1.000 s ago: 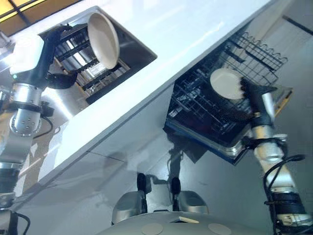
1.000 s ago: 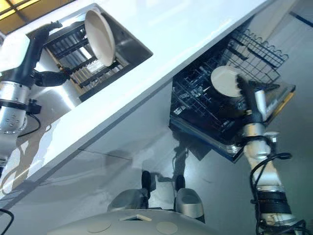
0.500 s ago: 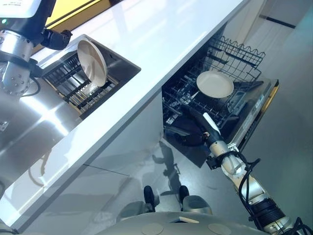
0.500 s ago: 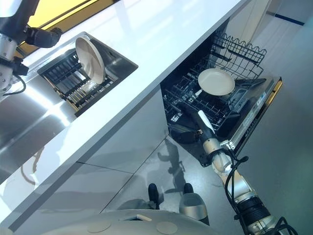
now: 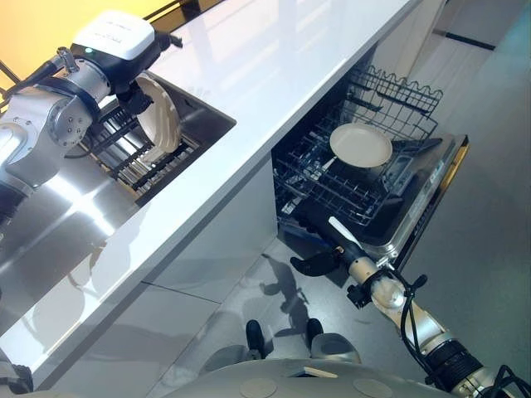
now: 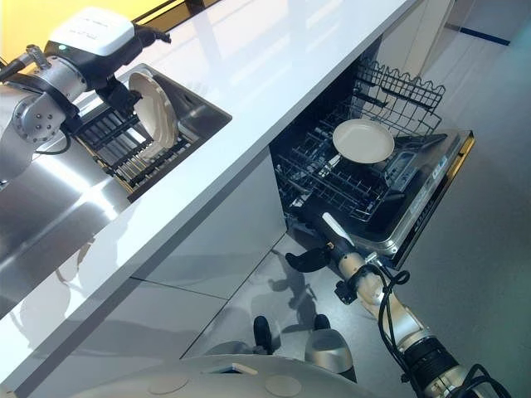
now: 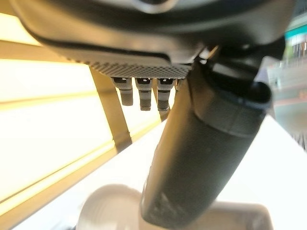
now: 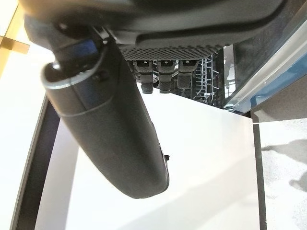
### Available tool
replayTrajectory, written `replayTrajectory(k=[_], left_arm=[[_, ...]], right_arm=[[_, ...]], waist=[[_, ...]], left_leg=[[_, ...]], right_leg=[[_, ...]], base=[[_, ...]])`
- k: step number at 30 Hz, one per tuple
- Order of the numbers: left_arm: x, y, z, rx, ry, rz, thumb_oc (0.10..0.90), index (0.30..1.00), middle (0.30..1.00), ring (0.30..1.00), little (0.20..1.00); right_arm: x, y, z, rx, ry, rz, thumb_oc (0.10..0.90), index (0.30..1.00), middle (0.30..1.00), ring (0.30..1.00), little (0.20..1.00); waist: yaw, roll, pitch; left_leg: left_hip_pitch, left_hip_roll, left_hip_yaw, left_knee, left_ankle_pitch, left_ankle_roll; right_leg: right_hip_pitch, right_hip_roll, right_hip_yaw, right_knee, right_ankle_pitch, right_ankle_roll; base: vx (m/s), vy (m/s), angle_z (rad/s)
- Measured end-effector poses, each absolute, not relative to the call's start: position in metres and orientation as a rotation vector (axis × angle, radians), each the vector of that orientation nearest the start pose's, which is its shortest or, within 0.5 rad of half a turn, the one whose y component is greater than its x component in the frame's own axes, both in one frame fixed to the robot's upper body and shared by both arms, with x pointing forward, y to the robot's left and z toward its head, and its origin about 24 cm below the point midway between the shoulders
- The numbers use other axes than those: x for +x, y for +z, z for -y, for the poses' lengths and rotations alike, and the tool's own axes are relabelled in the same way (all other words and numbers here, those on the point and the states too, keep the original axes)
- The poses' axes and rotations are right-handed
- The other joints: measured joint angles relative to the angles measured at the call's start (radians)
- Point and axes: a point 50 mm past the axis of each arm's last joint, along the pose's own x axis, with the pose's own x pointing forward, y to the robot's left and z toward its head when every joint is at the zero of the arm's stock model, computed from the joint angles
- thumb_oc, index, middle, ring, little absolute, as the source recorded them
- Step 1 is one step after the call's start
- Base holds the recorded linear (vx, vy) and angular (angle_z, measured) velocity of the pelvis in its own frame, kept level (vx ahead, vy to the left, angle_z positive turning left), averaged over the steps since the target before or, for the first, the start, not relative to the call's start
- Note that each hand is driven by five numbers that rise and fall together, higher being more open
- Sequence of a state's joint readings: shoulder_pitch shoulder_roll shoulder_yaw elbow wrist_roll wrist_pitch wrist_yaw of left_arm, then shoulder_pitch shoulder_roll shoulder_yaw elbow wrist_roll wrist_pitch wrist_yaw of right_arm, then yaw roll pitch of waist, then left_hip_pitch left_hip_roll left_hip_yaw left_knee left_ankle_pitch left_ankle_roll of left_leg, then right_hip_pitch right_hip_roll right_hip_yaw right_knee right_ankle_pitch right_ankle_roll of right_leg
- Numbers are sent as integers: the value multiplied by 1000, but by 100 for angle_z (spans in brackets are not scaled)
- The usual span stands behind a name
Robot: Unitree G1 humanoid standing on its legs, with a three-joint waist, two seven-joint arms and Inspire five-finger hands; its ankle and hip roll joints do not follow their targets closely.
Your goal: Pick up plates and place into dishwasher.
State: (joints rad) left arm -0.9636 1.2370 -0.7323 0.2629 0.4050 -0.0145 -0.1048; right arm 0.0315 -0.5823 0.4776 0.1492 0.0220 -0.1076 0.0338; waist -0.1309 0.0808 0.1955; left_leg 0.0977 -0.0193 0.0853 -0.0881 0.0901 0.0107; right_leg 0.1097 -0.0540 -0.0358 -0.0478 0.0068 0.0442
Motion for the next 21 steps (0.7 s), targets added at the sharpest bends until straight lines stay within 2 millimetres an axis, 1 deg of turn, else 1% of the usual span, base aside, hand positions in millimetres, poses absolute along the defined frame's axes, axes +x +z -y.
replayTrajectory(k=[4, 11, 14, 17, 19, 21], left_arm=[[342, 251, -262, 1865, -158, 118, 800, 900, 900, 900, 900], [344, 244, -279, 1943, -156, 13, 800, 900, 900, 900, 900], [345, 239, -281, 1961, -165, -12, 800, 900, 900, 900, 900], [346, 235, -287, 2001, -135, -16, 800, 900, 900, 900, 900], [346, 236, -290, 2010, -104, -1, 800, 900, 900, 900, 900], [347, 235, -297, 2035, -52, -4, 800, 900, 900, 900, 900]], right_arm=[[215, -13, 173, -549, 486, -226, 800, 900, 900, 900, 900], [215, -13, 175, -545, 495, -237, 800, 900, 900, 900, 900], [214, -13, 179, -559, 498, -245, 800, 900, 900, 900, 900], [214, -13, 179, -553, 497, -250, 800, 900, 900, 900, 900], [213, -13, 179, -547, 497, -252, 800, 900, 900, 900, 900], [213, -14, 179, -546, 498, -253, 800, 900, 900, 900, 900]], waist=[[-1, 0, 0], [-9, 0, 0], [-12, 0, 0], [-25, 0, 0], [-24, 0, 0], [-36, -1, 0]], left_leg=[[0, 0, 2, 0, 0, 0], [0, 1, 22, 0, -1, 1], [-1, 1, 33, 0, -2, 2], [-2, 1, 40, 0, -2, 2], [-3, 1, 54, 0, -4, 4], [-4, 2, 60, 0, -5, 6]], right_leg=[[-2, 1, 2, 1, 0, 0], [-20, 2, 20, 18, 0, 0], [-35, 2, 27, 32, -1, 1], [-43, 3, 36, 37, -1, 1], [-55, 8, 53, 47, -1, 1], [-61, 8, 56, 50, -1, 1]], base=[[66, 8, -1], [59, 15, -9], [72, 23, -12], [83, 23, -12], [76, 16, -20], [79, 20, -15]])
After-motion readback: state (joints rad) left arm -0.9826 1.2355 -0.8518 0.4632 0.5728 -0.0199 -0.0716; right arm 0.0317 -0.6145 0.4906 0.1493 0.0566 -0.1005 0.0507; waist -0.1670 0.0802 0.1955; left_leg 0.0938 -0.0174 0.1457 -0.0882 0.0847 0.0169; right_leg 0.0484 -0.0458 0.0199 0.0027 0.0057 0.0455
